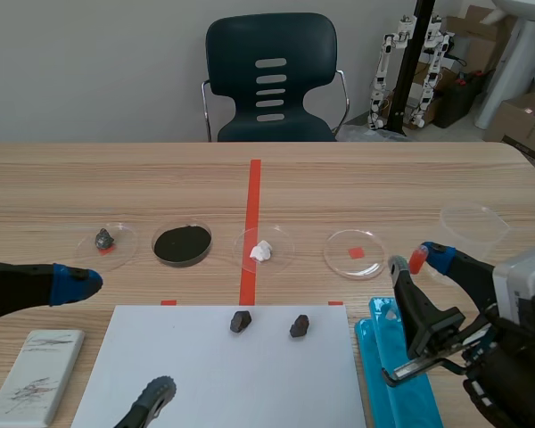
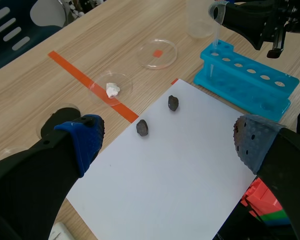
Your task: Pick up the dropper by the top with the right hand
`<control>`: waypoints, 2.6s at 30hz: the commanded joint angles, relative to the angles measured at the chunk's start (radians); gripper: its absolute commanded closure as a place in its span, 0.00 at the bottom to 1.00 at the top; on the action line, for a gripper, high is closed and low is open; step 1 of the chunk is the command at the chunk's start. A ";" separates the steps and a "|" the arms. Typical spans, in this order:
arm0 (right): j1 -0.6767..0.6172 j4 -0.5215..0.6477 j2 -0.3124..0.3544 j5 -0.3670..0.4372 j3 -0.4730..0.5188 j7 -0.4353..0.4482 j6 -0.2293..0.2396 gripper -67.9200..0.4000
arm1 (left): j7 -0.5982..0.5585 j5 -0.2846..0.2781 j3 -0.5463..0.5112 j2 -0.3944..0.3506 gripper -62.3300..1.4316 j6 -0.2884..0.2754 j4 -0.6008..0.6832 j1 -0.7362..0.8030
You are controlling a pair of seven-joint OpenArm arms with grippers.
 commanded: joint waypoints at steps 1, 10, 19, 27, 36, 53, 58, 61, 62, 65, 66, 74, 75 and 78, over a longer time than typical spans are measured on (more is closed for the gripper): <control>0.003 0.013 0.014 0.008 0.011 0.006 0.001 0.66 | -0.014 -0.014 -0.002 0.002 0.13 0.002 0.003 0.003; 0.001 0.013 0.014 0.008 0.011 -0.016 0.000 0.66 | -0.014 -0.014 -0.002 0.002 0.13 0.002 0.003 0.003; 0.001 0.013 0.014 0.008 0.011 -0.031 0.000 0.68 | -0.014 -0.014 -0.002 0.002 0.13 0.002 0.003 0.003; 0.001 0.013 0.014 0.007 0.011 -0.027 0.000 0.72 | -0.014 -0.014 -0.002 0.002 0.13 0.002 0.003 0.003; 0.001 0.013 0.014 0.007 0.011 -0.018 0.000 0.76 | -0.014 -0.014 -0.002 0.002 0.13 0.002 0.003 0.003; 0.001 0.013 0.014 0.006 0.011 -0.011 0.001 0.84 | -0.014 -0.014 -0.002 0.002 0.13 0.002 0.003 0.003; 0.001 0.013 0.014 0.006 0.011 -0.012 0.001 0.86 | -0.014 -0.014 -0.002 0.002 0.13 0.002 0.003 0.003; 0.001 0.013 0.014 0.006 0.011 -0.012 0.001 0.85 | -0.014 -0.014 -0.002 0.002 0.13 0.002 0.003 0.003; 0.001 0.013 0.014 0.007 0.011 -0.012 0.001 0.85 | -0.014 -0.014 -0.002 0.002 0.13 0.002 0.003 0.003; 0.002 0.013 0.014 0.008 0.011 -0.008 0.001 0.85 | -0.014 -0.014 -0.002 0.002 0.13 0.002 0.003 0.003; 0.002 0.013 0.014 0.008 0.011 -0.007 0.000 0.85 | -0.014 -0.014 -0.002 0.002 0.13 0.002 0.003 0.003; 0.001 0.013 0.014 0.007 0.011 -0.008 0.000 0.85 | -0.014 -0.014 -0.002 0.002 0.13 0.002 0.003 0.003; 0.001 0.013 0.014 0.007 0.011 -0.008 0.000 0.85 | -0.014 -0.014 -0.002 0.002 0.13 0.002 0.003 0.003; 0.001 0.013 0.014 0.007 0.011 -0.010 0.001 0.85 | -0.014 -0.014 -0.002 0.002 0.13 0.002 0.003 0.003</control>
